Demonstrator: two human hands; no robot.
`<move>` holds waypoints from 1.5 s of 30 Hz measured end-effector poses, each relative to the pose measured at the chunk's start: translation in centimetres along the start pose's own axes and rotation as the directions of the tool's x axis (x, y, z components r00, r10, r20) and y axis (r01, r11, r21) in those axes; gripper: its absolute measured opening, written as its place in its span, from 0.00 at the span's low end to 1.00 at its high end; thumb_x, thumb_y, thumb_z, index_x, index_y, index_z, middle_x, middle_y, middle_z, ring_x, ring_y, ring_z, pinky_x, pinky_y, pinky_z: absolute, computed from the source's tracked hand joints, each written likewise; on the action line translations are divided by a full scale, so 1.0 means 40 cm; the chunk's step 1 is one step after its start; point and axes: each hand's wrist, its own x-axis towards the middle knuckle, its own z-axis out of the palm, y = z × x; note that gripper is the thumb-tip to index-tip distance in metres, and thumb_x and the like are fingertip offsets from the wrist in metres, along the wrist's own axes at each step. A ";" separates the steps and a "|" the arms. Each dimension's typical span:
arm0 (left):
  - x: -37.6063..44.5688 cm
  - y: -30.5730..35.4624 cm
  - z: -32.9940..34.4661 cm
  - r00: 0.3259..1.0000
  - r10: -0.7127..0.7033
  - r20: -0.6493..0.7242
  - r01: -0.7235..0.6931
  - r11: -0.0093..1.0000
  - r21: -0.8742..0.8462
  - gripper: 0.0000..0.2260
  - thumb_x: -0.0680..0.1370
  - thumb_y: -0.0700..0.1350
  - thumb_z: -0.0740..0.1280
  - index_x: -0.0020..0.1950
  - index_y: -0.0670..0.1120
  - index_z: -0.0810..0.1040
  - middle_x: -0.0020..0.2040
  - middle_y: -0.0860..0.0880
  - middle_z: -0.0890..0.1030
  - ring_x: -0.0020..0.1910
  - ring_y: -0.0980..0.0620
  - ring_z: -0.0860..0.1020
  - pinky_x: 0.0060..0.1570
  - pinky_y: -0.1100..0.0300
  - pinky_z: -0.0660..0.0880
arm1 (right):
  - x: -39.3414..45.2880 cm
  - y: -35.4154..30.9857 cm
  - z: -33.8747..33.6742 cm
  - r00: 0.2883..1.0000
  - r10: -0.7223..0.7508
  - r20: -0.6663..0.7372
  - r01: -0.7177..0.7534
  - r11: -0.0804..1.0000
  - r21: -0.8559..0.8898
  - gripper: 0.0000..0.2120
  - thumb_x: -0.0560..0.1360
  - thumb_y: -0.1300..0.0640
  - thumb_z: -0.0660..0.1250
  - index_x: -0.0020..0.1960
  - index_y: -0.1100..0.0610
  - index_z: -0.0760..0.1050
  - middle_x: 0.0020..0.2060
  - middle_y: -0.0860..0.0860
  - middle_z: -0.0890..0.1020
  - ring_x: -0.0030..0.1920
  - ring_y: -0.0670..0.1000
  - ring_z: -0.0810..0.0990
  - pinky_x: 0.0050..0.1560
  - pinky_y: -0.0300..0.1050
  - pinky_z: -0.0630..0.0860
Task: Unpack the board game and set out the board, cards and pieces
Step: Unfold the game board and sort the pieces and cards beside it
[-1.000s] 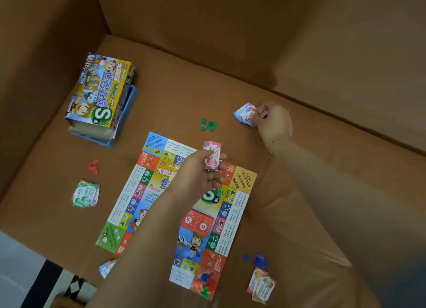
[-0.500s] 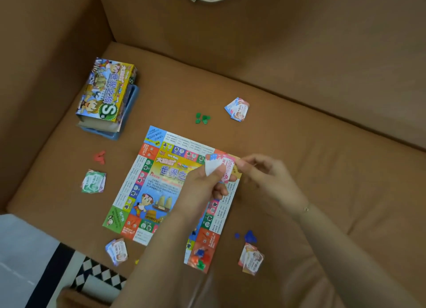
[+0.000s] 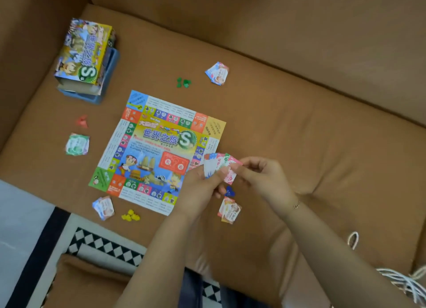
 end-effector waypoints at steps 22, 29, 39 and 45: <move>-0.037 -0.120 -0.096 0.995 -0.094 -0.044 0.096 0.994 0.057 0.02 0.76 0.45 0.69 0.48 0.48 0.80 0.41 0.51 0.85 0.27 0.61 0.74 0.32 0.66 0.71 | -0.103 0.240 0.024 0.963 0.212 -0.166 -0.214 0.977 0.006 0.05 0.74 0.65 0.68 0.41 0.59 0.79 0.31 0.50 0.77 0.28 0.43 0.71 0.31 0.35 0.70; -0.047 -0.161 -0.151 0.989 -0.148 -0.017 0.148 0.989 -0.015 0.03 0.75 0.44 0.70 0.44 0.45 0.82 0.36 0.50 0.83 0.33 0.56 0.77 0.42 0.59 0.72 | -0.091 0.348 0.058 0.930 0.093 -0.355 -0.234 0.895 -0.380 0.02 0.73 0.56 0.69 0.42 0.54 0.79 0.35 0.48 0.81 0.35 0.49 0.75 0.37 0.43 0.70; -0.100 -0.145 -0.207 0.975 -0.223 0.021 0.222 0.954 -0.201 0.05 0.77 0.38 0.67 0.51 0.40 0.79 0.43 0.41 0.84 0.35 0.53 0.81 0.37 0.65 0.79 | -0.110 0.260 0.111 0.890 -0.089 -0.448 -0.101 0.918 -0.383 0.10 0.72 0.56 0.71 0.42 0.55 0.70 0.38 0.48 0.73 0.37 0.49 0.72 0.36 0.40 0.66; -0.137 -0.130 -0.276 0.982 -0.179 0.055 0.186 0.954 -0.236 0.06 0.75 0.38 0.70 0.51 0.40 0.80 0.38 0.44 0.83 0.33 0.54 0.81 0.37 0.66 0.79 | -0.133 0.115 0.275 0.997 -0.073 0.014 0.074 0.991 -0.107 0.03 0.73 0.57 0.71 0.43 0.57 0.81 0.35 0.51 0.79 0.37 0.45 0.71 0.39 0.34 0.69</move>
